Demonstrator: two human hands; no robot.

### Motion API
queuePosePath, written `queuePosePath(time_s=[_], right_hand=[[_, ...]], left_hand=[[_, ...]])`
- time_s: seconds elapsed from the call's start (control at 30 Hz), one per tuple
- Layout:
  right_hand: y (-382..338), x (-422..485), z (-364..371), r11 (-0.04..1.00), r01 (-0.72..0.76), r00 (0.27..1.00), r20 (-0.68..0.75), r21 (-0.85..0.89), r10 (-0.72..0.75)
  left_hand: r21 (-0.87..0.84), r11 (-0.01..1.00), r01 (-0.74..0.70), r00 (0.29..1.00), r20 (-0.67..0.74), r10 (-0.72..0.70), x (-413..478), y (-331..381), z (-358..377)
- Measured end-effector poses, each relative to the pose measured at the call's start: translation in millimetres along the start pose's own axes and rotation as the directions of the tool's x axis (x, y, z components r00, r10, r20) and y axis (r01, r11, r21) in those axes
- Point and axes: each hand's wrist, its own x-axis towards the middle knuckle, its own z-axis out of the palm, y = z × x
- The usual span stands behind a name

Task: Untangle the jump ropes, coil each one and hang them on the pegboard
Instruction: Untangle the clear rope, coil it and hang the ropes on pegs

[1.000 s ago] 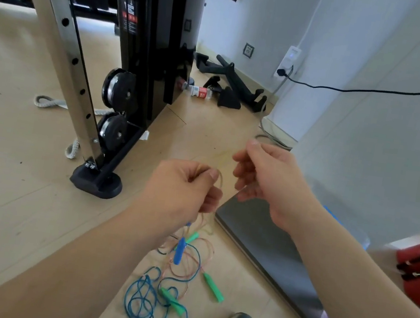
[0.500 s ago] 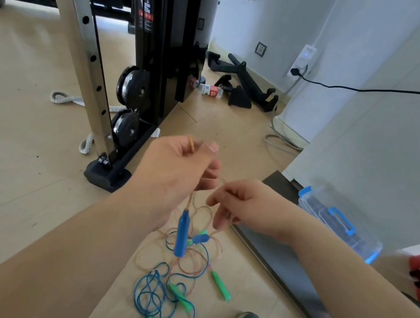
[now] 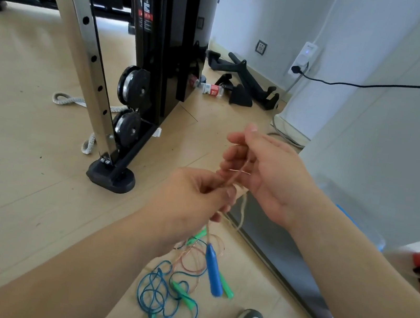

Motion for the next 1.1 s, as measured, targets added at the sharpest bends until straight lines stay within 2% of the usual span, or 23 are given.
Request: queuePosePath(time_s=[0.07,0.13,0.23,0.3,0.37,0.43,0.53,0.6,0.67,0.73,0.83,0.9,0.93,1.03,1.1], right_hand=[[2.9,0.6,-4.3,0.969,0.025,0.995,-0.087,-0.244,-0.047],[7.0,-1.5,-5.8,0.933,-0.012,0.999,-0.033,-0.359,0.000],[15.7,-8.1,-0.4,0.963,-0.124,0.980,0.125,-0.238,0.158],[26.3,-7.4,0.3,0.953,-0.092,0.979,0.148,-0.287,0.140],[34.2,-7.8,2.2,0.951,0.009,0.975,0.215,-0.308,0.060],[33.1,-9.3,5.2,0.986,0.001,0.949,0.311,-0.164,0.051],[28.0,-13.1,6.2,0.993,-0.121,0.887,0.450,0.010,0.103],[25.9,-16.6,6.7,0.992,-0.091,0.873,0.472,-0.087,0.121],[25.7,-19.2,5.7,0.971,0.020,0.892,0.442,-0.240,0.091],[25.1,-23.3,4.7,0.937,0.076,0.903,0.422,-0.342,0.081],[21.8,-27.9,2.7,0.879,0.070,0.918,0.376,-0.471,0.128],[24.3,-26.4,-1.4,0.900,0.034,0.925,0.354,-0.435,0.136],[25.7,-24.8,-4.0,0.922,0.001,0.924,0.353,-0.388,0.147],[27.4,-22.4,-7.0,0.967,-0.108,0.901,0.389,-0.232,0.193],[26.7,-20.4,-5.4,0.979,-0.136,0.896,0.402,-0.149,0.186]], left_hand=[[-0.165,0.986,-0.017,0.995,-0.098,0.001,2.6,4.6,-4.6],[-0.265,0.964,-0.020,0.989,-0.148,-0.021,3.4,10.5,-9.4],[-0.335,0.942,-0.017,0.987,-0.157,-0.038,2.5,14.9,-14.4],[-0.365,0.931,-0.012,0.986,-0.157,-0.049,1.9,16.3,-16.1],[-0.380,0.925,-0.006,0.990,-0.131,-0.048,-2.1,20.3,-17.1],[-0.367,0.930,-0.010,0.989,-0.142,-0.045,-7.7,26.9,-17.5],[-0.176,0.984,0.012,0.973,-0.224,-0.052,-12.8,39.5,-19.1],[0.030,0.999,0.011,0.961,-0.278,-0.003,-14.1,42.7,-24.4],[0.179,0.984,0.018,0.956,-0.293,0.036,-17.0,41.5,-29.9],[0.215,0.973,0.085,0.966,-0.256,-0.028,-22.0,32.5,-31.7],[0.151,0.965,0.213,0.956,-0.235,-0.174,-27.3,16.7,-32.9],[0.177,0.951,0.255,0.947,-0.245,-0.209,-24.8,8.2,-32.1],[0.246,0.934,0.258,0.951,-0.237,-0.200,-22.2,4.1,-31.5],[0.565,0.808,0.167,0.981,-0.181,-0.076,-16.1,-9.6,-30.0],[0.684,0.721,0.112,0.987,-0.160,-0.002,-14.9,-14.6,-29.0]])
